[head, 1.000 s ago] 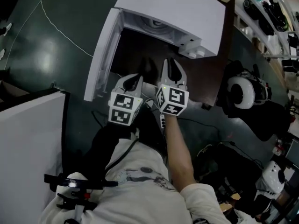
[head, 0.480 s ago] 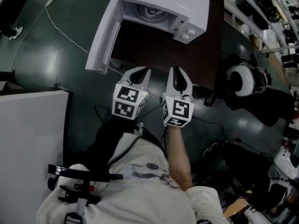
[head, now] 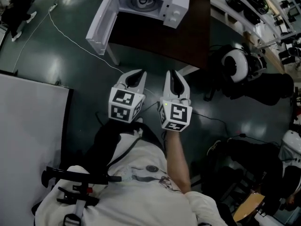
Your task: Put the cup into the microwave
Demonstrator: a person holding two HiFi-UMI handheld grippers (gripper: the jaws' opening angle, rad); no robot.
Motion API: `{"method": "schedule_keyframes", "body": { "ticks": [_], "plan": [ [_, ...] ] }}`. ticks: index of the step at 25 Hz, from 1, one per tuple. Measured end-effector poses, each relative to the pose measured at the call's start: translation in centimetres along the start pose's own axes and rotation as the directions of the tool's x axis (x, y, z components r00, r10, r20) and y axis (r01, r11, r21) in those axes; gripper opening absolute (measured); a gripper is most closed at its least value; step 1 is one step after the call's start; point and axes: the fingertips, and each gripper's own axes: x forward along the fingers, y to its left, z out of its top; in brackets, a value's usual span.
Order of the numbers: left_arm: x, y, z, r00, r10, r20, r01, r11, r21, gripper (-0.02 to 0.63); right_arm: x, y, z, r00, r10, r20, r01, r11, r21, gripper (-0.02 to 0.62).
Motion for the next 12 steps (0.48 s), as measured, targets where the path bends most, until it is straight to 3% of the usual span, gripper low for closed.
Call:
{"method": "schedule_keyframes", "body": {
  "ticks": [12],
  "plan": [
    [-5.7, -2.1, 0.0, 0.999, -0.005, 0.038, 0.004, 0.999, 0.034, -0.002, -6.5, 2.3, 0.4, 1.000, 0.002, 0.025, -0.003, 1.000, 0.025, 0.025]
  ]
}}
